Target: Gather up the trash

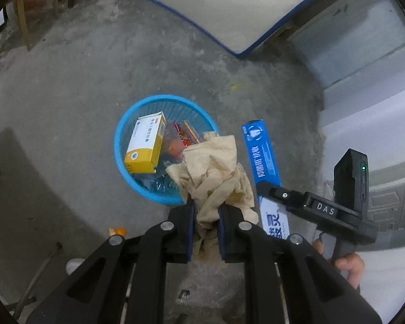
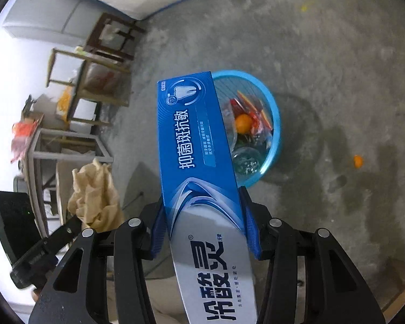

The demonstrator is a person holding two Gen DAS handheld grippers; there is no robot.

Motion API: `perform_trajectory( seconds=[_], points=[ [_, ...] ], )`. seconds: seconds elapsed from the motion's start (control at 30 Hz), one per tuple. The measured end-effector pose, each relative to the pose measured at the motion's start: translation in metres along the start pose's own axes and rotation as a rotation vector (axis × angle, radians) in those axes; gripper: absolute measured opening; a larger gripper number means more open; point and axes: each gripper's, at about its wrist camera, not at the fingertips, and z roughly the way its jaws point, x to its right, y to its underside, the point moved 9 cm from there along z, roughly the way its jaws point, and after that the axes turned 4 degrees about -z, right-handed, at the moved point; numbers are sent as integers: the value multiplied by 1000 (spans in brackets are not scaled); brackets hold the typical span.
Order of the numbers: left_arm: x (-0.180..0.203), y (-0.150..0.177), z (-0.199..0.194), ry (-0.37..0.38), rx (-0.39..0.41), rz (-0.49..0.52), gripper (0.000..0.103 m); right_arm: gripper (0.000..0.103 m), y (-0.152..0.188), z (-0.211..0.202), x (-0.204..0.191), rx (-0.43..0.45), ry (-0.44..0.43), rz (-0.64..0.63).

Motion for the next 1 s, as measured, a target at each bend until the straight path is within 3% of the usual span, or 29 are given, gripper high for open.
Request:
perform_trajectory(
  seconds=[0.13,0.2,0.23,0.27,0.4,0.7,0.9,1.0],
  points=[
    [-7,-30,41,4,-8,-59,17,47,-38,33,2,-4,43,-7],
    [-11,-39,57,0,-10,-74,36,51,-52,42,4,9,56,-11],
    [-16,-41,62,-12,-9,-87,53,61,-61,54,6,10,66,-14],
    [-21,-40,65,-23,-10,-99,59,68,-64,61,11,13,77,-5],
    [-34,-38,66,-20,-29,-136,65,70,-61,78,25,-10,102,35],
    [-31,-45,-7,9,101,-88,68,70,-45,32,29,105,82,32],
    [-13,-22,-111,21,252,9,71,70,-22,-33,9,232,91,-85],
    [-23,13,-171,-36,326,19,76,74,6,-65,-23,285,88,-205]
  ],
)
